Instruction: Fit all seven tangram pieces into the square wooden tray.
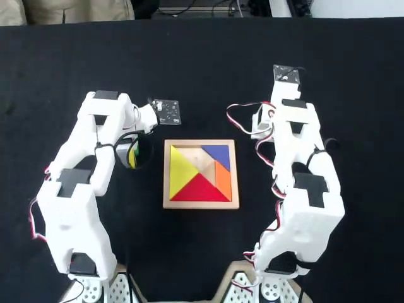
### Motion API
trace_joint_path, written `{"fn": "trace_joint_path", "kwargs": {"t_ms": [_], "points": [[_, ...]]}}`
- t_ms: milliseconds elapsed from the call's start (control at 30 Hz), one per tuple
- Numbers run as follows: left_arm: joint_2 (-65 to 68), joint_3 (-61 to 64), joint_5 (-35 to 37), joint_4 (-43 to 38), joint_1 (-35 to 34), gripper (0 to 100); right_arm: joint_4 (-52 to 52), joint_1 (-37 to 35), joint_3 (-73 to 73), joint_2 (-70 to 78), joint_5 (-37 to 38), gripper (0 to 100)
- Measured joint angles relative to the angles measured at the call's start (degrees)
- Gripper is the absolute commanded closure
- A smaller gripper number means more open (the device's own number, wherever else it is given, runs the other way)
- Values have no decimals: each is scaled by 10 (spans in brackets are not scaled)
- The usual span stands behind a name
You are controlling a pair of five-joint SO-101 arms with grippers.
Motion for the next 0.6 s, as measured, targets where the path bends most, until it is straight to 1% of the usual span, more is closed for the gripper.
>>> {"fn": "trace_joint_path", "kwargs": {"t_ms": [100, 133, 200, 467, 533, 600], "points": [[-2, 0, -11, 11, 0, 964, 0, 0, 0, 0, 0, 987], [-2, 0, -13, 23, 0, 974, 0, 0, 0, 0, 0, 987], [-2, -1, -13, 38, 0, 963, 0, 0, 0, 0, 0, 987], [-1, -22, -14, 74, 2, 971, 0, 0, 0, 0, 0, 987], [-4, -41, -9, 108, 3, 971, 0, 0, 0, 0, 0, 987], [-17, -70, 13, 148, 11, 971, 0, 0, 0, 0, 0, 987]]}}
